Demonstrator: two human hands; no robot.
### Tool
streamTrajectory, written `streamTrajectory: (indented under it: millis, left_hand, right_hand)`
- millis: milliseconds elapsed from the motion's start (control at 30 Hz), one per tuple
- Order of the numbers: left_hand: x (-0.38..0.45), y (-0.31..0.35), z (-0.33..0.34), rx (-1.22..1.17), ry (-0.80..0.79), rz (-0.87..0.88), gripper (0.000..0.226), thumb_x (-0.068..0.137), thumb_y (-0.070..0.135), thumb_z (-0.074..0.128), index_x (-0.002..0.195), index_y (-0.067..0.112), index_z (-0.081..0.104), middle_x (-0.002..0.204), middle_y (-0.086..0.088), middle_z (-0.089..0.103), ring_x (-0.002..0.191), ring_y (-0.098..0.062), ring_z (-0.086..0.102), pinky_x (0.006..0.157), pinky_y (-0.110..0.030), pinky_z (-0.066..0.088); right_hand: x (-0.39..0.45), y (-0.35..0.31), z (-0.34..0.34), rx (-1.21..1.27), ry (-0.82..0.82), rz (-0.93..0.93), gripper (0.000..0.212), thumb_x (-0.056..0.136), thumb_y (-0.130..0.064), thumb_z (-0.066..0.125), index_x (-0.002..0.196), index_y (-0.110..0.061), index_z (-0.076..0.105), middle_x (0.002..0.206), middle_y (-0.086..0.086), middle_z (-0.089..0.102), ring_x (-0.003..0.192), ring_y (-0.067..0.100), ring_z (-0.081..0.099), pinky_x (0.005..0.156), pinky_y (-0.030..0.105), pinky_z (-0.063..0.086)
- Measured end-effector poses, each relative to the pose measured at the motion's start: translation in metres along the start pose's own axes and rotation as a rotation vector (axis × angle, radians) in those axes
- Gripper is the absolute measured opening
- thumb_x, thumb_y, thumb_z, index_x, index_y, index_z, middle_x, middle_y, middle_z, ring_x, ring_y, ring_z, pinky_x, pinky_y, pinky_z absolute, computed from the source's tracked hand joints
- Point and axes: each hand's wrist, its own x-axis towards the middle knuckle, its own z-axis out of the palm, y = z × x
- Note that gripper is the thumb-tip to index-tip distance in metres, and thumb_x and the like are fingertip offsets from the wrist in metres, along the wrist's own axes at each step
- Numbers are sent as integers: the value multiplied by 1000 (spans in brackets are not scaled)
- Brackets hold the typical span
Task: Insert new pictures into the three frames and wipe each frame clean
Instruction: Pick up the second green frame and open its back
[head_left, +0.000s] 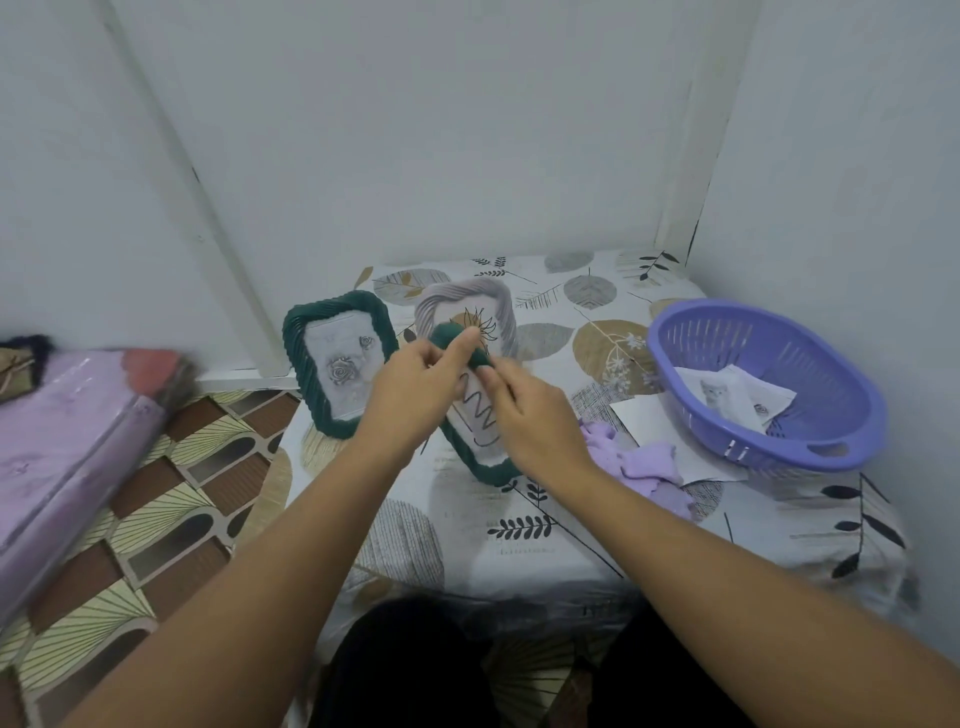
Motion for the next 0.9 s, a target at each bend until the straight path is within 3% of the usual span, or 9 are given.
streamTrajectory:
  millis: [67, 200, 300, 400, 533, 600, 700, 800, 900]
  left_hand:
    - [2, 0, -1, -4, 30, -31, 58, 89, 71, 56, 92, 13, 65, 81, -2, 71, 76, -16, 66, 71, -35, 52]
    - [4, -15, -12, 7, 63, -61, 31, 95, 46, 56, 91, 15, 61, 77, 1, 60, 74, -20, 57, 68, -37, 47]
    - [3, -21, -24, -41, 63, -77, 25, 94, 33, 53, 93, 10, 63, 78, -3, 62, 74, -19, 57, 70, -38, 49]
    - [3, -27, -34, -149, 39, -119, 21, 102, 26, 47, 90, 12, 57, 75, -1, 54, 61, -12, 47, 55, -25, 40]
    - [6, -49, -41, -353, -109, -271, 29, 104, 28, 46, 76, 21, 46, 63, 3, 40, 50, -11, 31, 53, -27, 21]
    - [8, -61, -40, -408, -173, -322, 36, 105, 29, 48, 71, 22, 41, 61, 4, 36, 50, -11, 25, 53, -27, 16]
    - [8, -74, -31, -397, -260, -340, 37, 106, 35, 48, 72, 23, 46, 59, 6, 38, 52, -11, 24, 55, -28, 15]
    - [11, -88, -20, -337, -273, -353, 36, 107, 38, 47, 76, 22, 50, 59, 4, 39, 51, -11, 27, 54, -27, 21]
    - [15, -99, -7, -241, -230, -324, 35, 107, 39, 48, 78, 20, 52, 59, 3, 43, 51, -12, 36, 52, -27, 29]
  right_hand:
    - [-5, -12, 6, -118, -18, -107, 28, 108, -41, 37, 128, -38, 56, 83, -11, 60, 75, 13, 58, 64, 38, 48]
    - [-7, -17, 18, -140, -124, -191, 29, 106, -49, 34, 126, -40, 53, 103, -11, 61, 93, 19, 62, 75, 41, 51]
    - [-2, -9, 20, -14, -296, -160, 42, 104, -54, 33, 139, -41, 52, 122, -8, 67, 112, 12, 59, 96, 42, 50]
    - [0, -6, 14, 100, -322, -86, 42, 105, -48, 44, 142, -33, 58, 132, -10, 64, 119, 6, 56, 106, 39, 46]
    - [6, 12, 12, 66, -288, 104, 62, 98, -54, 58, 153, -37, 37, 140, -2, 36, 134, 18, 40, 117, 42, 34]
    - [7, 21, 12, 113, -350, 211, 74, 91, -60, 64, 154, -42, 28, 139, -2, 34, 133, 19, 44, 115, 41, 37]
    - [4, 35, 11, 71, -402, 275, 87, 85, -60, 72, 155, -33, 28, 136, 1, 43, 123, 19, 55, 105, 43, 49]
    - [2, 48, 10, 38, -364, 340, 82, 79, -60, 78, 147, -35, 39, 123, 2, 50, 110, 18, 58, 96, 42, 54]
    - [1, 57, 11, -15, -359, 373, 87, 76, -60, 81, 148, -33, 40, 121, 4, 50, 111, 21, 56, 92, 36, 50]
